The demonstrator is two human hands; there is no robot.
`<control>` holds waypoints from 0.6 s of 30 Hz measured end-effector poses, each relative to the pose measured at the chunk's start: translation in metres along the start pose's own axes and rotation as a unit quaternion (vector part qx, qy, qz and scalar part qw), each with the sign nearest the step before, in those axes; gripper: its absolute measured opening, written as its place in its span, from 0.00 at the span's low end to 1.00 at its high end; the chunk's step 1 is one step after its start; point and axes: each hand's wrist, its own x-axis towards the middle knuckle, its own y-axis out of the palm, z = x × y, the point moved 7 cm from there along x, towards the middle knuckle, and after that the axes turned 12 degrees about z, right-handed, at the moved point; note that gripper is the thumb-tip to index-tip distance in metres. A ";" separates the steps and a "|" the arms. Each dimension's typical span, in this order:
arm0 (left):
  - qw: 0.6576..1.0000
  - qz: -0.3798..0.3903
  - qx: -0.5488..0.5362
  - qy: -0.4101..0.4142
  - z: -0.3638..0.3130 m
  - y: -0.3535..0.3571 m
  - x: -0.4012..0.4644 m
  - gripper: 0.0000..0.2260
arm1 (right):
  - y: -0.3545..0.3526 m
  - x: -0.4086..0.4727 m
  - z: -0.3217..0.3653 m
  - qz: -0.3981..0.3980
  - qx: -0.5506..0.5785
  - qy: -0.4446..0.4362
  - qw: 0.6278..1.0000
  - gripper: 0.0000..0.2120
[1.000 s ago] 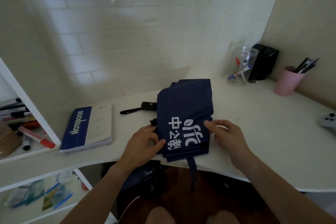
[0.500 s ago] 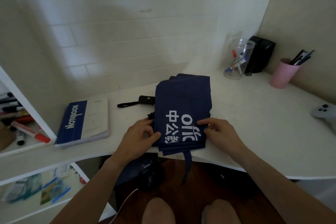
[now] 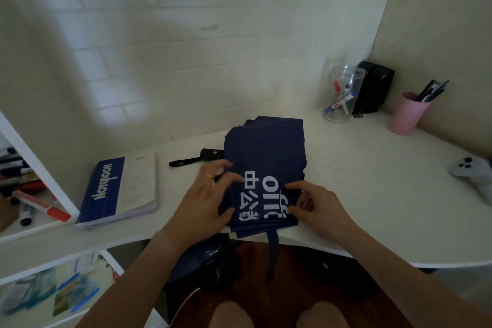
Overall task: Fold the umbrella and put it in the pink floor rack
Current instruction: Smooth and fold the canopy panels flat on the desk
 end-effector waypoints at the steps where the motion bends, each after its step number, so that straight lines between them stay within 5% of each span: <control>1: 0.998 0.039 0.031 0.041 -0.011 0.002 0.008 0.26 | 0.001 0.001 0.000 0.001 -0.007 -0.001 1.000 0.22; 4: 0.991 0.094 0.035 0.084 -0.032 0.012 0.028 0.25 | 0.002 0.002 0.000 0.001 -0.026 -0.012 1.000 0.22; 13: 0.982 0.147 0.117 0.022 -0.018 0.060 0.023 0.25 | -0.003 0.002 0.004 0.036 -0.073 0.009 0.997 0.23; 16: 0.976 0.126 0.174 0.030 -0.013 0.065 0.020 0.25 | -0.017 -0.004 0.036 -0.128 -0.184 -0.079 0.971 0.20; 18: 0.977 0.131 0.166 0.030 -0.014 0.065 0.020 0.24 | -0.004 -0.003 0.053 -0.135 -0.207 -0.160 0.956 0.20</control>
